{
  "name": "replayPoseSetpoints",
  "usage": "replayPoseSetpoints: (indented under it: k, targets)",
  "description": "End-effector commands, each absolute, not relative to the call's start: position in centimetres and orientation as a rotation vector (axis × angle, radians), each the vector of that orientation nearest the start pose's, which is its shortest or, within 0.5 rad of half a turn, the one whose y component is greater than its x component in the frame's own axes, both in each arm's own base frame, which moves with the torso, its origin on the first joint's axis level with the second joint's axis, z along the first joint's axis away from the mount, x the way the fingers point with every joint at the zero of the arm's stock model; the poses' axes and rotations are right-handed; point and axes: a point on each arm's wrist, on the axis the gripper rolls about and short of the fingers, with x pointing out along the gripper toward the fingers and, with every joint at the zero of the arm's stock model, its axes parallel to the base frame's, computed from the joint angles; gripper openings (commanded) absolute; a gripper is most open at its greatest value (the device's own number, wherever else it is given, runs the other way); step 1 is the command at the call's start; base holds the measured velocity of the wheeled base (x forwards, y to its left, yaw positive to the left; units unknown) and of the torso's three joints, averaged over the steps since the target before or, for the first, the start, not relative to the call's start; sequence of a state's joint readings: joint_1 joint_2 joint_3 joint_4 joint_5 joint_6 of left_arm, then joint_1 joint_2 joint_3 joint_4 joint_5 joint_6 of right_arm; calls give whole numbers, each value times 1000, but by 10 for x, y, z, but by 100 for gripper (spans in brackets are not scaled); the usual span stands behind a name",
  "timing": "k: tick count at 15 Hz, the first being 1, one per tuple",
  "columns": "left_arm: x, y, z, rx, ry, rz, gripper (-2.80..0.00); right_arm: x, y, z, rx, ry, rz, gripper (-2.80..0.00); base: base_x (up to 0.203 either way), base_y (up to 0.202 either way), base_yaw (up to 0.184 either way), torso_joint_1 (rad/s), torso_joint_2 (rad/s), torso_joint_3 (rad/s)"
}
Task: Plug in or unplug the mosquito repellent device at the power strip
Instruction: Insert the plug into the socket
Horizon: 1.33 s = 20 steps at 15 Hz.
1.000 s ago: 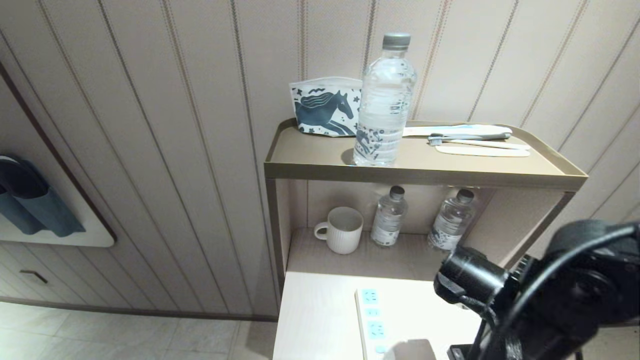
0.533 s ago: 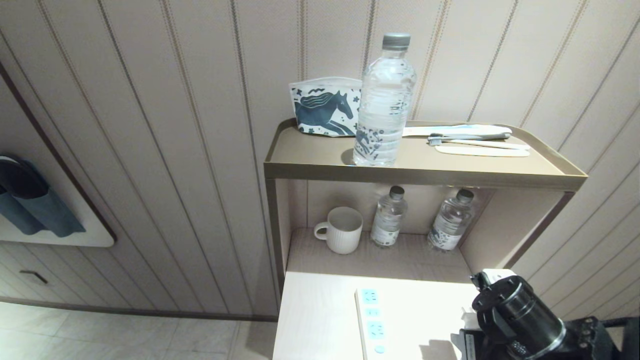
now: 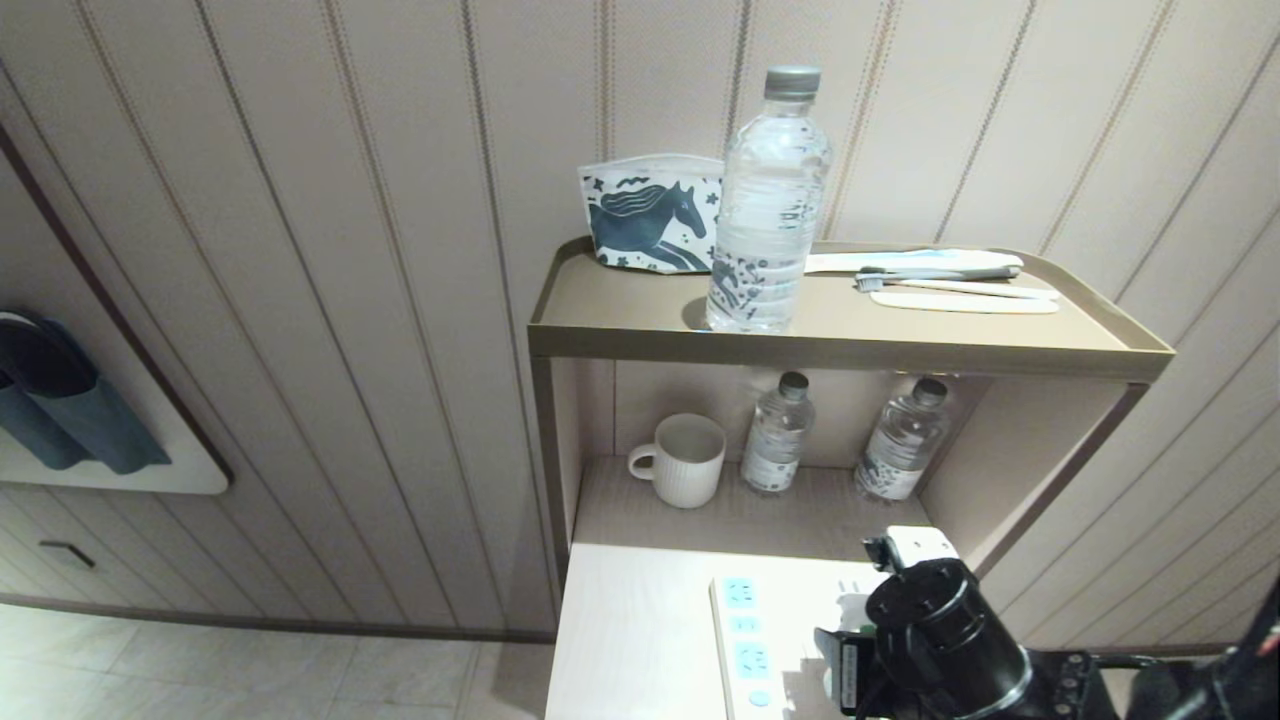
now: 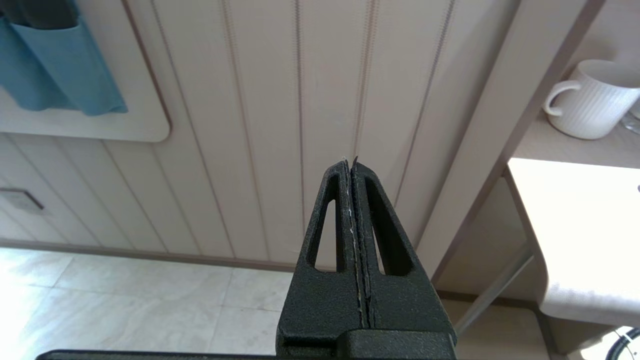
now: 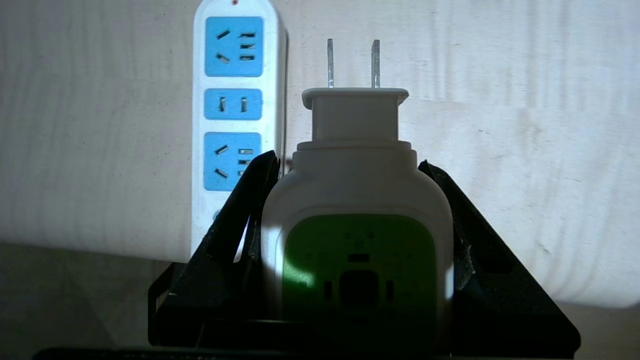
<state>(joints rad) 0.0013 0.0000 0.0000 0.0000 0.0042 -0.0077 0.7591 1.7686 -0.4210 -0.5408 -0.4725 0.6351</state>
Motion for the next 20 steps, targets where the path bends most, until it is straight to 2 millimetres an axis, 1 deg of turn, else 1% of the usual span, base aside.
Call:
replayPoseSetpoints:
  k: [1, 3, 5, 16, 20]
  targets:
    - [-23, 0, 76, -8, 2, 5, -280, 196, 186, 39, 61, 720, 84, -280, 0, 0, 0, 0, 0, 0]
    - [-23, 0, 76, -8, 2, 6, -280, 207, 200, 48, 63, 659, 123, -280, 0, 0, 0, 0, 0, 0]
    - [-23, 0, 76, -9, 2, 6, -280, 214, 207, 47, 52, 649, 133, -280, 0, 0, 0, 0, 0, 0]
    - [-23, 0, 76, -8, 2, 6, -280, 225, 219, 52, 66, 615, 147, -280, 0, 0, 0, 0, 0, 0]
    - [-23, 0, 76, -8, 2, 6, -280, 225, 220, 48, 61, 625, 142, -280, 0, 0, 0, 0, 0, 0]
